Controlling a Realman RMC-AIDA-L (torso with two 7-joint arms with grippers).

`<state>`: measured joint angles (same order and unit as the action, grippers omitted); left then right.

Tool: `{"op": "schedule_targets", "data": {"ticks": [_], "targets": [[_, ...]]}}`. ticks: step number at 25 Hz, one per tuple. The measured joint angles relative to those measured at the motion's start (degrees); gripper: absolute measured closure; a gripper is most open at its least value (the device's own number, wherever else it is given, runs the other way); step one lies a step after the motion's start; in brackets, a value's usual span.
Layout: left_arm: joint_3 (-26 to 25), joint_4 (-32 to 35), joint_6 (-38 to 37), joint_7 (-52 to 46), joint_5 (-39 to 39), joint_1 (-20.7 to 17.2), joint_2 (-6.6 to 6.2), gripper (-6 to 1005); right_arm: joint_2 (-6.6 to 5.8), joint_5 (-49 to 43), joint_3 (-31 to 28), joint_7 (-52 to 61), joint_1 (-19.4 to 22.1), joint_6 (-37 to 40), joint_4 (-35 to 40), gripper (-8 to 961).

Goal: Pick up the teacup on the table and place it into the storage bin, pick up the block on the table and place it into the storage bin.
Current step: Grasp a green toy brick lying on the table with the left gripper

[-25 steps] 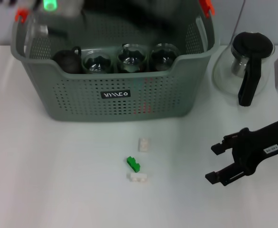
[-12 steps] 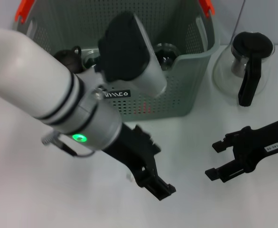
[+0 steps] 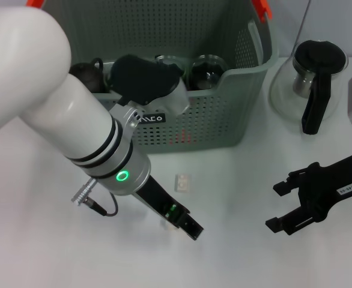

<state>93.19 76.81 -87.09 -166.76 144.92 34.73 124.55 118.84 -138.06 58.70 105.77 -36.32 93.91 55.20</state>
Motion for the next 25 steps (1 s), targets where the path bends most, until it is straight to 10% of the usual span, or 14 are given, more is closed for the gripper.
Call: {"op": "schedule_targets", "data": {"ticks": [25], "targets": [[1.76,-4.92,6.06,4.44,5.22,2.01,-0.19,99,0.63,-3.35,0.81,-3.64,-1.53,-0.53,-0.07,8]]}}
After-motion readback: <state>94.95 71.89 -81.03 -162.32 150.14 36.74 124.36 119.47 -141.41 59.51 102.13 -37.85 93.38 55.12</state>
